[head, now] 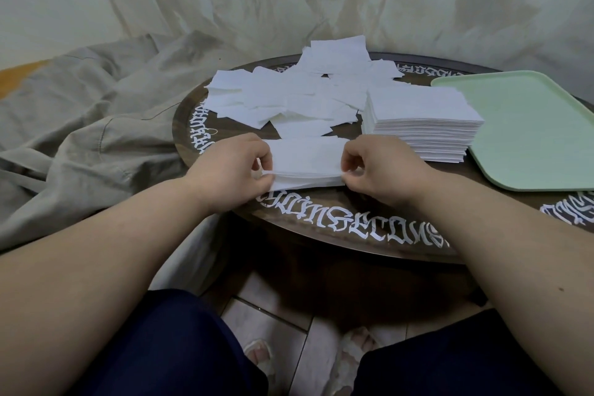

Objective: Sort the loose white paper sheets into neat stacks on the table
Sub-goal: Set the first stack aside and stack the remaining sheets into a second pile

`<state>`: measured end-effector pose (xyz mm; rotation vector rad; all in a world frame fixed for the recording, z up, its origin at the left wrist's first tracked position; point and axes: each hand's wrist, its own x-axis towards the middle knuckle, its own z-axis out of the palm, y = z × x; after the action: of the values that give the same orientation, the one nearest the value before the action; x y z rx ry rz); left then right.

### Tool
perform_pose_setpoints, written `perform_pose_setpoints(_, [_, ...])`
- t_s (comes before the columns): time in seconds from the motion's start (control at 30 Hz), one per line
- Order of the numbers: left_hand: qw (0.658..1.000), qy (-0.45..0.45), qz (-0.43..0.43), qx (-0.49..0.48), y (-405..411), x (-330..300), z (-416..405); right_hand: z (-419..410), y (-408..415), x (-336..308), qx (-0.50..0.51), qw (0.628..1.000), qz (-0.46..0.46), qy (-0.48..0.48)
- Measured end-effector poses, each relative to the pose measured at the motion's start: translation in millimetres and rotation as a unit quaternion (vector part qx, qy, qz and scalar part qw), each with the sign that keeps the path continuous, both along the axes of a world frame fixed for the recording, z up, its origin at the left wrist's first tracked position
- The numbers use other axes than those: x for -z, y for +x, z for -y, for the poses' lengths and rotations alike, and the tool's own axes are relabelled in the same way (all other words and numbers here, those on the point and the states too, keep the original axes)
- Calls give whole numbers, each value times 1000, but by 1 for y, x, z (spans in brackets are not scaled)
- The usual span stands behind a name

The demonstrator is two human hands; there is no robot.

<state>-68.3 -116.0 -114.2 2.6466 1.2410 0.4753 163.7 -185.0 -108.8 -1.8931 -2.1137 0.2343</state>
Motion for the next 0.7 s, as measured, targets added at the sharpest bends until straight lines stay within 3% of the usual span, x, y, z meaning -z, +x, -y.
perform_pose_setpoints(0.33, [998,4,58,-22,7,3,0,-1,9,1,61,997,-6,41])
perform_pose_setpoints(0.5, [977,120,173,-25,8,-5,-6,-5,6,-7,90,973,-106,185])
perform_pose_setpoints(0.57, [969,123,210,-35,2,-7,-9,-8,2,-10,74,960,-122,242])
perform_pose_setpoints(0.7, [984,90,156,-18,-11,-5,-6,-13,-6,-4,45,974,-97,202])
